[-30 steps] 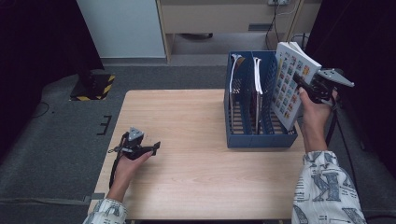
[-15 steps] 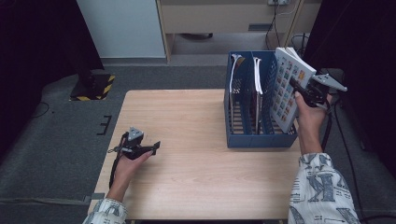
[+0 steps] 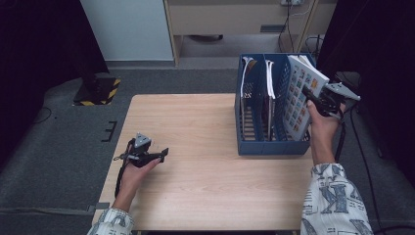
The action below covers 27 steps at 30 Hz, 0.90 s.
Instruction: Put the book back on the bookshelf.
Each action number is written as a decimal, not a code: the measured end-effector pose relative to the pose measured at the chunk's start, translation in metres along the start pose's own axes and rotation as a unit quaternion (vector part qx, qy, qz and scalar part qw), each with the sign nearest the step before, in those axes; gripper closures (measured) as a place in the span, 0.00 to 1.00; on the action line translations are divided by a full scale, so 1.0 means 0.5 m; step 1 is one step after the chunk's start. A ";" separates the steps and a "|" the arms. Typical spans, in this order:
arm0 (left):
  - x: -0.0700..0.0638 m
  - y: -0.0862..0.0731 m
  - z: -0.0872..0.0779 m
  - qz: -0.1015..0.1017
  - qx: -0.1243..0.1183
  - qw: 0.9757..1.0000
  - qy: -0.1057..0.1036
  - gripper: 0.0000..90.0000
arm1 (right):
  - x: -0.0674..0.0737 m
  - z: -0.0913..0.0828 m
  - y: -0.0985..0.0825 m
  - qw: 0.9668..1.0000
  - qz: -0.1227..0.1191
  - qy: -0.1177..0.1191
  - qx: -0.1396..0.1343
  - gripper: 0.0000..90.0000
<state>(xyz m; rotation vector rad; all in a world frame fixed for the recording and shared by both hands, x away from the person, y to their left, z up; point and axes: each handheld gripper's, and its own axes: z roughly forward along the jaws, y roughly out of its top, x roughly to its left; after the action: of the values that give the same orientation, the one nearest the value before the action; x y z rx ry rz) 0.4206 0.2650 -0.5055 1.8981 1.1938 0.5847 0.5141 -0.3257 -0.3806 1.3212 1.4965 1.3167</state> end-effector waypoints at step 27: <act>-0.003 0.009 -0.011 0.003 -0.007 1.000 0.001 0.17 | 0.008 -0.007 -0.026 1.000 -0.003 0.004 0.012 0.82</act>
<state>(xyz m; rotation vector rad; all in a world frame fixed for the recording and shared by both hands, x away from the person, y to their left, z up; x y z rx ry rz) 0.4184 0.2648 -0.4989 1.8905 1.1826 0.5968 0.5070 -0.3219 -0.3920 1.3261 1.5247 1.3066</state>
